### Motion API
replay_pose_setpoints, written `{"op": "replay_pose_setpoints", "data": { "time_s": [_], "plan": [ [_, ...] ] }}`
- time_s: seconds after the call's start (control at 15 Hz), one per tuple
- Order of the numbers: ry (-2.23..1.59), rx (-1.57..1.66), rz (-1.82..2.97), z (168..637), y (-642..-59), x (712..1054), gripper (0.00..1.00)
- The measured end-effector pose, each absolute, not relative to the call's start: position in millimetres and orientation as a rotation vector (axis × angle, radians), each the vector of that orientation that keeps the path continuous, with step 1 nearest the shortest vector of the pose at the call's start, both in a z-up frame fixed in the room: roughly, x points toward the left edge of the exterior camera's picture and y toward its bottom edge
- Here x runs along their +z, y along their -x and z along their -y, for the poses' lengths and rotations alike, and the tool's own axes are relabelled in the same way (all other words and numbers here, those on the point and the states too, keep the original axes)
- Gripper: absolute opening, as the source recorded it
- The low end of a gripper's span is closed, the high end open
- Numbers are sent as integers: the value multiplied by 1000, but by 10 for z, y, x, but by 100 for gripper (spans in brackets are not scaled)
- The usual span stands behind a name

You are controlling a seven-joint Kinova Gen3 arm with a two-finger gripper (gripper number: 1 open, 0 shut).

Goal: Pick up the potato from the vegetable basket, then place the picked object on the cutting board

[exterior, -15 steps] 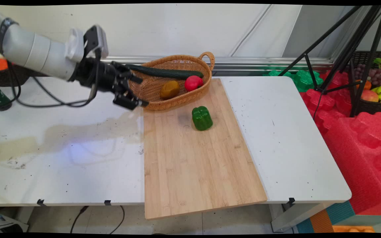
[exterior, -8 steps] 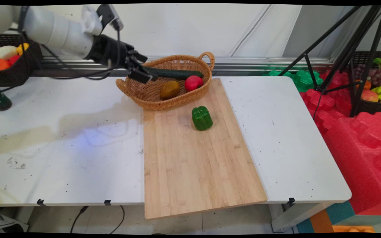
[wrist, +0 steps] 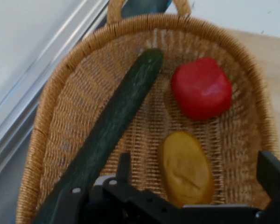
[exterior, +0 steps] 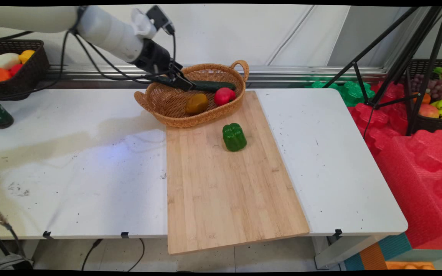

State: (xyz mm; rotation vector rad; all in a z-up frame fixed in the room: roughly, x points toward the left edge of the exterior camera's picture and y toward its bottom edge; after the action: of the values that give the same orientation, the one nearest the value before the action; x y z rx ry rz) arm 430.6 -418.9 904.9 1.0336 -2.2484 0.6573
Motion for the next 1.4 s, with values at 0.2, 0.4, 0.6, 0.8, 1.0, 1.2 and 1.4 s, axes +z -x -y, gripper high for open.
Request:
{"op": "replay_pose_setpoints", "data": {
  "time_s": [0.2, 0.4, 0.6, 0.8, 1.0, 1.2, 1.4],
  "plan": [
    [-1067, 640, 2294, 4399, -4212, 8893, 100],
    [-1097, 613, 2334, 4558, -4136, 8735, 100],
    [-1118, 574, 2375, 4723, -4039, 8541, 100],
    [-1132, 546, 2398, 4833, -3970, 8399, 100],
    [-1150, 525, 2412, 4911, -3921, 8292, 100],
    [-1166, 516, 2419, 4954, -3889, 8236, 0],
    [-1167, 521, 2418, 4967, -3860, 8241, 0]
  ]
}}
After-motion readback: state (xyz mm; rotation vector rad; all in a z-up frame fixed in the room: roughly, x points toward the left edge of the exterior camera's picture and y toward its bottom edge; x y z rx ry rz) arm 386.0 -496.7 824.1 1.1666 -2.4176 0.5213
